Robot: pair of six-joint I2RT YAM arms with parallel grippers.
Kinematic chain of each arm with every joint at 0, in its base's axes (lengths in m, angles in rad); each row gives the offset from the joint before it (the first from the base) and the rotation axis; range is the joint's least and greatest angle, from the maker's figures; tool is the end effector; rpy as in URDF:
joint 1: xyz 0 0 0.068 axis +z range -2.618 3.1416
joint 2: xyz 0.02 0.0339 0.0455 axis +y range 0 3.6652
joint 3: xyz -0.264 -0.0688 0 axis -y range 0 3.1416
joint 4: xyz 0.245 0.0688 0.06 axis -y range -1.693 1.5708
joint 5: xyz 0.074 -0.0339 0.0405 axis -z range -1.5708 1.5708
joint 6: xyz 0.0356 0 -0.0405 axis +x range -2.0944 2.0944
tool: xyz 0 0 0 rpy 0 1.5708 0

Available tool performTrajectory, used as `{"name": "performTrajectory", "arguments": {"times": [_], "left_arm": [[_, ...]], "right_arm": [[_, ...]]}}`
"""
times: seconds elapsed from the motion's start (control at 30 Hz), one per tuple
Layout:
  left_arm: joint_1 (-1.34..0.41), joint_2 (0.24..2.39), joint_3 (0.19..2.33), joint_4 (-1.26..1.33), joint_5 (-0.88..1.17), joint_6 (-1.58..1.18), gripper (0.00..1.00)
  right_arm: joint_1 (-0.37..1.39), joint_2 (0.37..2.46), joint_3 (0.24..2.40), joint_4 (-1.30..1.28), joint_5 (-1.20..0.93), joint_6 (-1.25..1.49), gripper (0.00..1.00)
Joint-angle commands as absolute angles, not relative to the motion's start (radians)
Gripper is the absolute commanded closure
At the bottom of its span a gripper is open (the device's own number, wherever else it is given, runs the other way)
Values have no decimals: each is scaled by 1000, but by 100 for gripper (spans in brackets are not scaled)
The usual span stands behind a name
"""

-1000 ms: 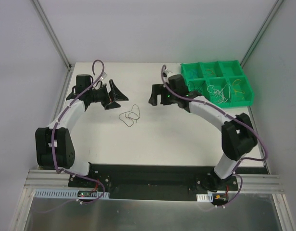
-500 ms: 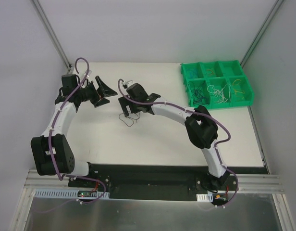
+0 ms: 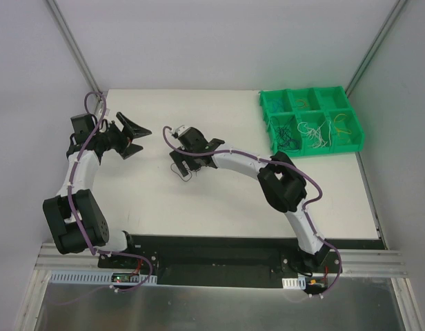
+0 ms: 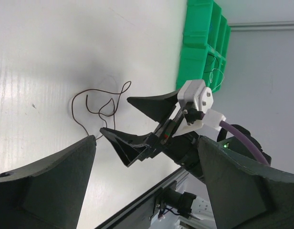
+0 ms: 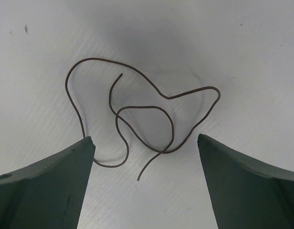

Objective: Untangle the cables

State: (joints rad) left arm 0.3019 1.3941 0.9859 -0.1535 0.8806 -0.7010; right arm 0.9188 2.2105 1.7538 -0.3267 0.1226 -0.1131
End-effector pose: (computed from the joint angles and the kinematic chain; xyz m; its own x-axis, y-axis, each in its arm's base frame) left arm 0.2985 0.0642 0.2797 -0.6684 -0.6383 -0.3819 0.0035 0.5107 -0.8598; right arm 0.3077 0.3959 0.1940 -0.3424 -0.6331 -0.6942 -0.7800 0.6035 -0.1657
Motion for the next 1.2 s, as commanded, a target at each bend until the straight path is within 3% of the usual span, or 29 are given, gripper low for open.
{"name": "performTrajectory", "arguments": {"times": [0.0, 0.27, 0.4, 0.7, 0.87, 1.17], "left_arm": [[302, 1378, 982, -110, 896, -719, 13], [302, 1370, 976, -92, 908, -726, 13], [302, 1367, 973, -86, 910, -729, 13], [302, 1362, 968, -75, 914, -732, 13], [302, 1367, 968, -64, 934, -736, 13], [302, 1371, 951, -14, 971, -772, 12]], "right_arm": [[922, 2249, 1772, -330, 120, -135, 7], [914, 2264, 1741, -296, 118, -141, 5], [910, 2289, 1746, -290, 123, -132, 11], [910, 2275, 1735, -307, 279, -118, 42], [878, 2151, 1580, -166, 203, -110, 69], [801, 1948, 1370, -46, 72, -63, 98]]}}
